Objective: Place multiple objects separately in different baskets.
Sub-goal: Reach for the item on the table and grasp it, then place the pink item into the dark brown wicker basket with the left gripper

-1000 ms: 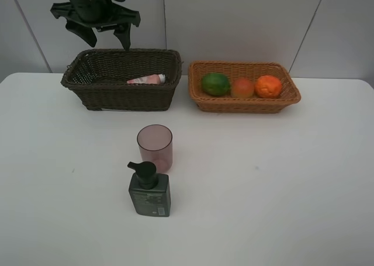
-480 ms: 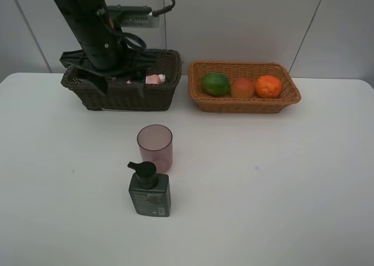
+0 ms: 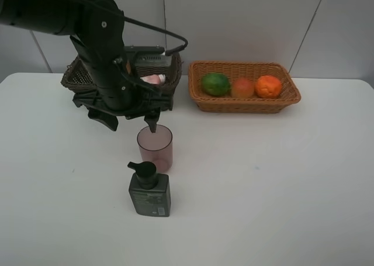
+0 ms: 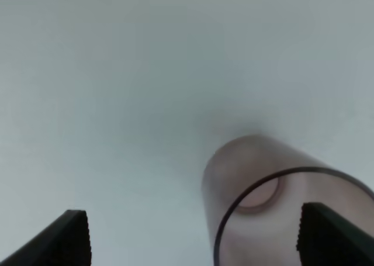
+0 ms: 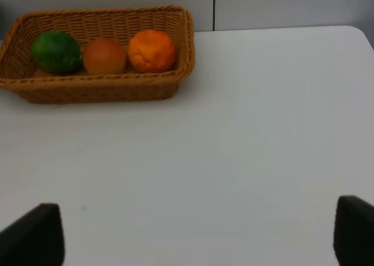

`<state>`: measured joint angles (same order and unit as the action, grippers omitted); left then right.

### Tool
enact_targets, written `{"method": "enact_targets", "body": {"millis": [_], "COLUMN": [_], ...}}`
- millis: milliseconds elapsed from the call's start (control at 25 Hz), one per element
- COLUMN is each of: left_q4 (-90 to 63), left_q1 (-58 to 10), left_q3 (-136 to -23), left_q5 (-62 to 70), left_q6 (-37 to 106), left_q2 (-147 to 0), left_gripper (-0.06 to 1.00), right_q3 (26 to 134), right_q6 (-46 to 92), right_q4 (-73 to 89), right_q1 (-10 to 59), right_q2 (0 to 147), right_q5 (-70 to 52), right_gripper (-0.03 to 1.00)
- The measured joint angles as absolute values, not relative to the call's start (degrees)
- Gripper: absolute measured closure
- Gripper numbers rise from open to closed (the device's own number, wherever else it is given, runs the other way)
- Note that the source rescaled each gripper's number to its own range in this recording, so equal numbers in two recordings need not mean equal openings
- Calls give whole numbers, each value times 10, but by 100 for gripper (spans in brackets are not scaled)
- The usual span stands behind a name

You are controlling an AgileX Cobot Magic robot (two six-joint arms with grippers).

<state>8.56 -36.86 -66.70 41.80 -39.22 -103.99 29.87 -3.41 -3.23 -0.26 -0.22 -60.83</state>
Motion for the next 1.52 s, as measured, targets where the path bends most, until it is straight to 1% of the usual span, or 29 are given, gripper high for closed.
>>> {"method": "enact_targets", "body": {"millis": [320,960,1040,1080,1120,1160,1240,1360,1400,1520], "left_q4": [85,80,80,80,80,80,80,80,80,80], "left_q1": [-369,-369,-369,-369,-369,-369,-369,-369,-369,-369], "left_q3": [-648,-648,-648,-648,-648,-648,-648,-648,-648,-648], "left_q5": [359,306,305,305,306,306,307,306,306,306], "left_q6": [-394,-395,-395,-395,-395,-395,-395,-395,-395,-395], "left_q2": [-1054,-1125,-1131,-1133,-1136,-1138,-1139,-1139,-1139,-1139], "left_gripper": [3,4,12,19,31,41,65,93,94,94], "right_q3": [299,299,299,299,299,299,299,299,299,299], "right_q6": [-34,-34,-34,-34,-34,-34,-34,-34,-34,-34], "right_q4": [-32,-32,-32,-32,-32,-32,-32,-32,-32,-32], "right_q1": [-3,-3,-3,-3,-3,-3,-3,-3,-3,-3], "right_q2": [-2,-2,-2,-2,-2,-2,-2,-2,-2,-2], "right_q5": [-608,-608,-608,-608,-608,-608,-608,-608,-608,-608], "right_gripper": [-3,-3,-3,-3,-3,-3,-3,-3,-3,-3]}}
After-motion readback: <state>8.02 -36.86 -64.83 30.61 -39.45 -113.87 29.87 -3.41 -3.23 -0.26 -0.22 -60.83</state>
